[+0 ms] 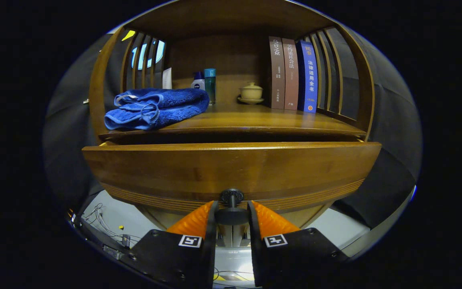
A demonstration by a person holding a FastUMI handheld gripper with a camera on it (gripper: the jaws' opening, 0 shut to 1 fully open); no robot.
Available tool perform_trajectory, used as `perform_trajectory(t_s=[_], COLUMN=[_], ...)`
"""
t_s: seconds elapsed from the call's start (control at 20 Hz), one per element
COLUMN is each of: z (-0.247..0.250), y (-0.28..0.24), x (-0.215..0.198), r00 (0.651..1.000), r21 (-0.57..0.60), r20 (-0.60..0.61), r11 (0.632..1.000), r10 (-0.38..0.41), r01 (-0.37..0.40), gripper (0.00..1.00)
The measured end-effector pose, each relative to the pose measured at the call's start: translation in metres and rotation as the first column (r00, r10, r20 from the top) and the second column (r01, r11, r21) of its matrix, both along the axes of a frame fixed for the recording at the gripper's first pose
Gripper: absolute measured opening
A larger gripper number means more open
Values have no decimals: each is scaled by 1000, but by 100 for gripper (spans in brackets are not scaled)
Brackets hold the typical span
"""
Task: Pull open the drawer, take out the items inside it, and place them on the countertop above the cabinet.
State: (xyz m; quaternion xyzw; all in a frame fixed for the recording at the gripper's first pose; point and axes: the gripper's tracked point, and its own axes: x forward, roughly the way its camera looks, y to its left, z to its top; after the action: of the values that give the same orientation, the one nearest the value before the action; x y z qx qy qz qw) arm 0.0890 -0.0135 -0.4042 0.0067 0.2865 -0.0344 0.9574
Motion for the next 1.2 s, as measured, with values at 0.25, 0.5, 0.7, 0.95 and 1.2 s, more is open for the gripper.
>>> perform_trajectory(t_s=[0.25,0.5,0.7,0.95,1.2], z=[6,12,17,14,13], y=[0,1,1,0,0], x=[-38,-73,-100,-126,-136], r00=[1000,1000,999,998,998], r21=[20,32,34,39,42], r20=[-11,-27,-36,-64,-58], r11=[1000,999,999,999,999], r10=[-10,-16,-20,-28,-32], r01=[11,17,21,31,34], gripper=[42,42,42,42,42])
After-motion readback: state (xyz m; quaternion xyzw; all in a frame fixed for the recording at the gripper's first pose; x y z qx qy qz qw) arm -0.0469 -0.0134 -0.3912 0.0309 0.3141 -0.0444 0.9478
